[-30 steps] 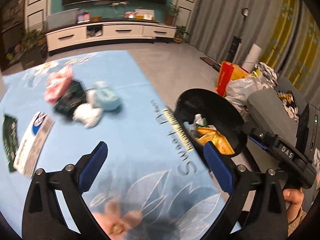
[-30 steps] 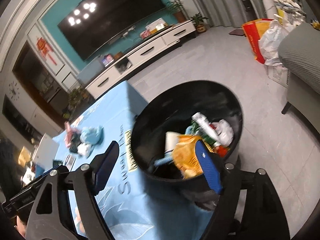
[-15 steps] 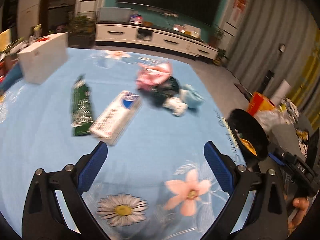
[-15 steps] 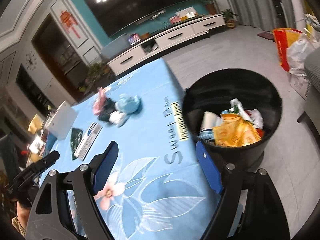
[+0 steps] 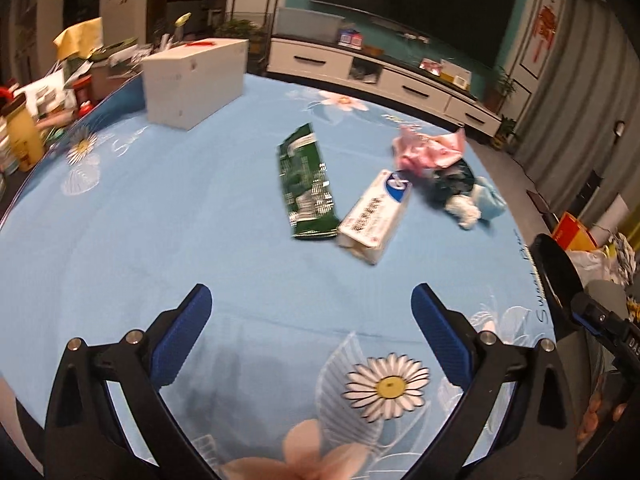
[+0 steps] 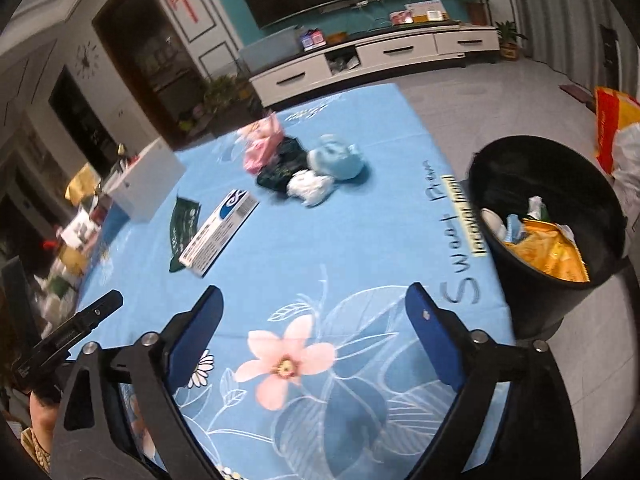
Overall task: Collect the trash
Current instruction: 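Move both tools back over the remaining trash on the table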
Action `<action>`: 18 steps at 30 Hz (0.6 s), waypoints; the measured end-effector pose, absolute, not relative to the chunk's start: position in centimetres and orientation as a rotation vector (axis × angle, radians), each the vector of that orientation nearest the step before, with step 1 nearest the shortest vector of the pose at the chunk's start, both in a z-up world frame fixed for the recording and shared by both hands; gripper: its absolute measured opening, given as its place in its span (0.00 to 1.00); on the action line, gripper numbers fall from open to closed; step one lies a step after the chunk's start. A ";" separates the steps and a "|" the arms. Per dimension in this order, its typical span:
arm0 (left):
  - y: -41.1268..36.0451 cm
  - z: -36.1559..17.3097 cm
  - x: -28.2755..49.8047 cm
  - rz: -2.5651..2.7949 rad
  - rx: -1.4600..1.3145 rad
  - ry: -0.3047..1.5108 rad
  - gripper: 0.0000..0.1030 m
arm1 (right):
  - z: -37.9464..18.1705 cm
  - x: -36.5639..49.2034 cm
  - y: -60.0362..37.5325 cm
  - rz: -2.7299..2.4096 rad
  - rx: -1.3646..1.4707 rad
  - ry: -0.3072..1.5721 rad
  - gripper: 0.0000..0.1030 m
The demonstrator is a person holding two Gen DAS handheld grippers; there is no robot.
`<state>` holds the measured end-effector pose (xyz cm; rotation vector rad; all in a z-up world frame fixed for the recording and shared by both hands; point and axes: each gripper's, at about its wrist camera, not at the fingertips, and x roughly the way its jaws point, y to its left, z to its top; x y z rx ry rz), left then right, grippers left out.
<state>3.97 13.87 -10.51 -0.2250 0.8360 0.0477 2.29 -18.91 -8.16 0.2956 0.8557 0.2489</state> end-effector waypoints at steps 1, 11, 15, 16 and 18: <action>14.4 -10.7 3.9 0.058 -0.229 0.839 0.97 | -8.2 2.5 -18.3 0.241 0.290 0.864 0.94; 16.4 -11.5 4.7 0.109 -0.238 0.853 0.97 | -9.2 5.9 -12.3 0.213 0.244 1.019 0.95; 17.0 -11.9 6.0 0.083 -0.244 0.866 0.97 | -9.8 7.7 -9.4 0.239 0.201 1.044 0.95; 17.1 -12.1 6.6 0.075 -0.238 0.871 0.97 | -10.0 8.2 -8.8 0.241 0.201 1.049 0.95; 17.3 -12.3 7.4 0.063 -0.232 0.872 0.97 | -10.4 9.4 -7.7 0.259 0.214 1.064 0.95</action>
